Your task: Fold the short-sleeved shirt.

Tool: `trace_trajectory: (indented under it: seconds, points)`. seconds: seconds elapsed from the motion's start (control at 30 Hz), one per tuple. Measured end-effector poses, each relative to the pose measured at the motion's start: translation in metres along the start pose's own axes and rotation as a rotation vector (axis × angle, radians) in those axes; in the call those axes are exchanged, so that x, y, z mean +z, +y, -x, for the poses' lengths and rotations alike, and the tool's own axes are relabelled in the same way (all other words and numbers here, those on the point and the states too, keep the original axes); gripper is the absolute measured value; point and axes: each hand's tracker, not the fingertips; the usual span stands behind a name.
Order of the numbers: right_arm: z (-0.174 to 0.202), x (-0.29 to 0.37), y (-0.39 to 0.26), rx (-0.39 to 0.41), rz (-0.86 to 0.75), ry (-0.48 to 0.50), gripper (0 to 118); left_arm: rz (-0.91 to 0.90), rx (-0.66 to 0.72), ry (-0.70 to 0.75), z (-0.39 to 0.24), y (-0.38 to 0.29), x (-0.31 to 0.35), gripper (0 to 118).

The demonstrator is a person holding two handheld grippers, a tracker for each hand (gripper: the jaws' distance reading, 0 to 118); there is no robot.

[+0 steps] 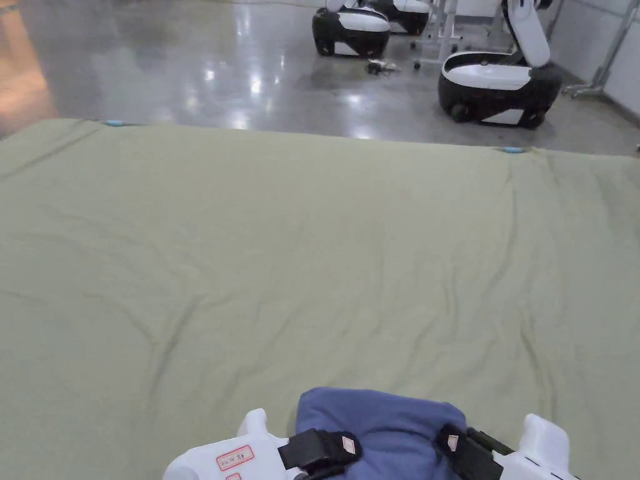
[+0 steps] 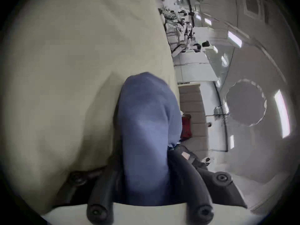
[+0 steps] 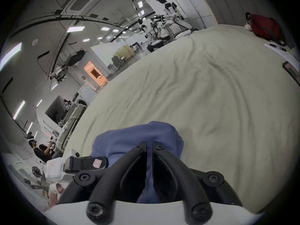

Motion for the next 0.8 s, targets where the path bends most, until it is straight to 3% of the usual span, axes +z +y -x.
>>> trace_trajectory:
  seconds: [0.23,0.47,0.67,0.8]
  points:
    - [0.044,0.010,0.002,0.082,-0.016,0.011,12,-0.132,-0.066,0.099,0.010,0.065,0.112,21]
    - [0.097,-0.008,-0.011,0.124,-0.001,0.050,12,-0.275,-0.017,0.203,0.088,0.166,0.269,21]
    - [0.120,-0.033,-0.030,0.146,0.043,0.072,12,-0.286,-0.130,0.348,0.144,0.243,0.378,21]
    - [0.131,-0.033,-0.034,0.159,0.046,0.077,12,-0.290,-0.092,0.405,0.147,0.248,0.409,21]
